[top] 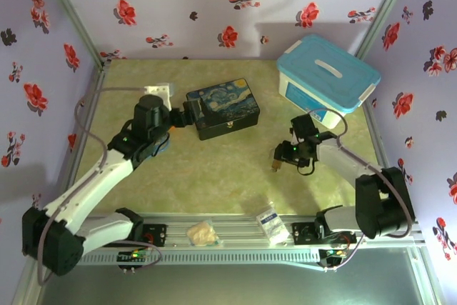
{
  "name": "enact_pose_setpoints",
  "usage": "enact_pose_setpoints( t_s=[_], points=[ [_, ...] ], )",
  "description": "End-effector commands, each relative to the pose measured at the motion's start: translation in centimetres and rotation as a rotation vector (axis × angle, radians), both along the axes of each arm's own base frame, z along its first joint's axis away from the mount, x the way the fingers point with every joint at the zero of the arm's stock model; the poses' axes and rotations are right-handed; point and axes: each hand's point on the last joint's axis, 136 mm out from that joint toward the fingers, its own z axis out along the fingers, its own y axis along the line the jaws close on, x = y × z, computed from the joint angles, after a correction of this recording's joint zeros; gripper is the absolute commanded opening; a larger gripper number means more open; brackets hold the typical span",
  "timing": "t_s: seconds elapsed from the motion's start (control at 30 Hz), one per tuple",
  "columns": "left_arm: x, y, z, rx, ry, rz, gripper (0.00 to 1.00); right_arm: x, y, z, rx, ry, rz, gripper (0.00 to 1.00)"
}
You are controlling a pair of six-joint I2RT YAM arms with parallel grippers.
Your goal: Unlock a padlock with a key
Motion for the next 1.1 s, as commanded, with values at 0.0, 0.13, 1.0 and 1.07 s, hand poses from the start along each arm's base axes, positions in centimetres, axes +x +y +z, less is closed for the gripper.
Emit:
enact_pose_setpoints(
  t_s=[0.0,0.13,1.0,1.07],
  points=[
    [-1.8,4.1,-3.6,0.161,0.045,0.098,1.00,1.7,-2.8,3.0,-0.158,-0.159,-0.010,0.65],
    [-2.5,8.6,-6.5,0.262,-0.017,0.226,1.00,4.3,-6.1,6.7,-0.298,-0.442,-0.107,0.99],
    [3.2,20.7,-13.9,0.309,-0.147,0.511,1.00,11.9,-14.8,5.4,-0.548,-0.942,-0.326,0.99],
    [3.6,20.6,-13.8,0.324,-0.159,0.493,1.00,12.3,-14.8,4.0,-0.551,-0.933,-0.322,0.99]
  ],
)
